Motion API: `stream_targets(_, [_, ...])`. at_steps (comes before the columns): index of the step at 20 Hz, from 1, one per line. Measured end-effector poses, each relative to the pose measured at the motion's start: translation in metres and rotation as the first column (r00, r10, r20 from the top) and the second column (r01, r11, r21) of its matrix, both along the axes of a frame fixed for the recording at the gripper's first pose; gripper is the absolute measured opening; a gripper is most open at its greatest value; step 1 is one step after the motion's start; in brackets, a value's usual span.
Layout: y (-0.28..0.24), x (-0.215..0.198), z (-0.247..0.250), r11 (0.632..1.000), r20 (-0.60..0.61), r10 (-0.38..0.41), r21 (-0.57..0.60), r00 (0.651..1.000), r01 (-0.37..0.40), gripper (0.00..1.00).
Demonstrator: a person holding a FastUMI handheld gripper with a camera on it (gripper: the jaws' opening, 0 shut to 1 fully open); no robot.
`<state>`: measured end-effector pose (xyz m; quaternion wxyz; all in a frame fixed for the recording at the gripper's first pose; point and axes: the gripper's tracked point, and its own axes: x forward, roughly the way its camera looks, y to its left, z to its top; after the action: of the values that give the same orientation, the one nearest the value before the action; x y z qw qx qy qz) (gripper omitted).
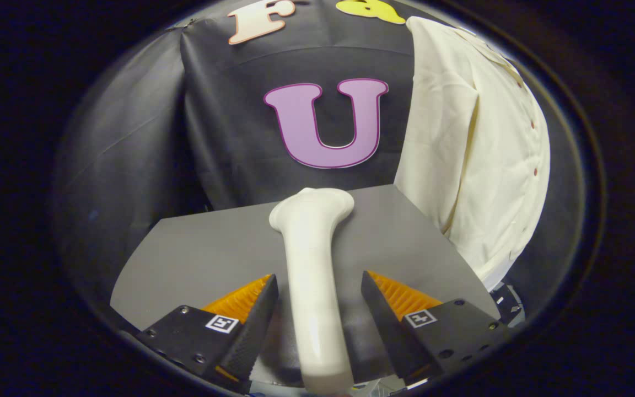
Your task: Iron the clothes twice with a garment steamer, once on the left side and once on the right side.
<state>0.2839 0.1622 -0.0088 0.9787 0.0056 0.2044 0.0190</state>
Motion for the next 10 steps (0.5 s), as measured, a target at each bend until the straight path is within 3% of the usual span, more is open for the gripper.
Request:
stream_targets(3, [0.000,0.003,-0.002,0.999,-0.004,0.009,-0.045,1.000,-0.009,0.49])
stream_targets(6, [0.000,0.002,0.000,0.999,0.004,0.038,-0.001,0.999,-0.038,0.41])
stream_targets(10, [-0.008,-0.004,0.010,0.999,0.067,-0.005,0.051,0.998,0.001,0.36])
